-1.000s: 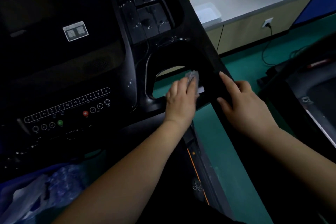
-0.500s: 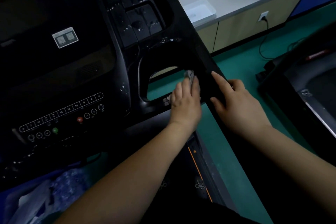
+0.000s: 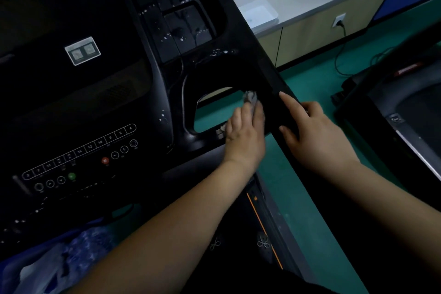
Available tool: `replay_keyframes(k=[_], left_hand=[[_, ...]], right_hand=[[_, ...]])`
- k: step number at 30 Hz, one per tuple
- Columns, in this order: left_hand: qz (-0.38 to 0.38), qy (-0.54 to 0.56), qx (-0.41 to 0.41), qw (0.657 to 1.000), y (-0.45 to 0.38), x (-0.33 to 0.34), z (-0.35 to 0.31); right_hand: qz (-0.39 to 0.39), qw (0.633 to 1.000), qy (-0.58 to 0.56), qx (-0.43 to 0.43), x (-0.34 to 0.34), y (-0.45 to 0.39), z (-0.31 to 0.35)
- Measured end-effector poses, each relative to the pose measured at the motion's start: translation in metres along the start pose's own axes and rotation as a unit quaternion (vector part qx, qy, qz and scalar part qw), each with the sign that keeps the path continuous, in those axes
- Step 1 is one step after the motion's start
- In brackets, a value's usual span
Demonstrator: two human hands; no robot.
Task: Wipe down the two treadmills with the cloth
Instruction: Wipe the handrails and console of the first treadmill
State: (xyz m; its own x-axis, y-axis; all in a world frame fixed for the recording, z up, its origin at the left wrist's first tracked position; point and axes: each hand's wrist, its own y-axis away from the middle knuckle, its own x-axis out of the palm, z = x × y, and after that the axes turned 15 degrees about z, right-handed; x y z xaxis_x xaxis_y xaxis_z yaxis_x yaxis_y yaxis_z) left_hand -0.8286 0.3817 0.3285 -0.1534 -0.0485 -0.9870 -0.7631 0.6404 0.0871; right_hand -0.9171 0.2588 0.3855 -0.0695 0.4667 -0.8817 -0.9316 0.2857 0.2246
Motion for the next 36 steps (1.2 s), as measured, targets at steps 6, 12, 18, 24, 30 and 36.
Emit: replay_keyframes(k=[6, 12, 18, 24, 30, 36], left_hand=[[-0.014, -0.030, 0.001, 0.999, 0.044, 0.007, 0.048], [-0.085, 0.065, -0.098, 0.989, 0.114, 0.003, 0.078], [-0.069, 0.047, -0.084, 0.993, 0.092, 0.007, 0.076], [-0.117, 0.130, -0.073, 0.982, 0.064, -0.022, 0.060], [-0.178, 0.122, -0.275, 0.937, 0.092, -0.017, 0.102], [-0.148, 0.039, -0.202, 0.967, 0.030, -0.044, 0.122]], right_hand=[[0.000, 1.000, -0.002, 0.004, -0.002, 0.000, 0.001], [-0.002, 1.000, 0.003, 0.009, 0.000, 0.002, 0.003], [-0.006, 1.000, 0.014, 0.011, 0.000, 0.002, 0.004], [0.005, 1.000, 0.006, 0.005, -0.001, 0.001, 0.003], [0.018, 1.000, 0.025, 0.007, -0.002, -0.003, 0.004], [0.031, 0.999, 0.036, 0.025, -0.006, -0.021, 0.011]])
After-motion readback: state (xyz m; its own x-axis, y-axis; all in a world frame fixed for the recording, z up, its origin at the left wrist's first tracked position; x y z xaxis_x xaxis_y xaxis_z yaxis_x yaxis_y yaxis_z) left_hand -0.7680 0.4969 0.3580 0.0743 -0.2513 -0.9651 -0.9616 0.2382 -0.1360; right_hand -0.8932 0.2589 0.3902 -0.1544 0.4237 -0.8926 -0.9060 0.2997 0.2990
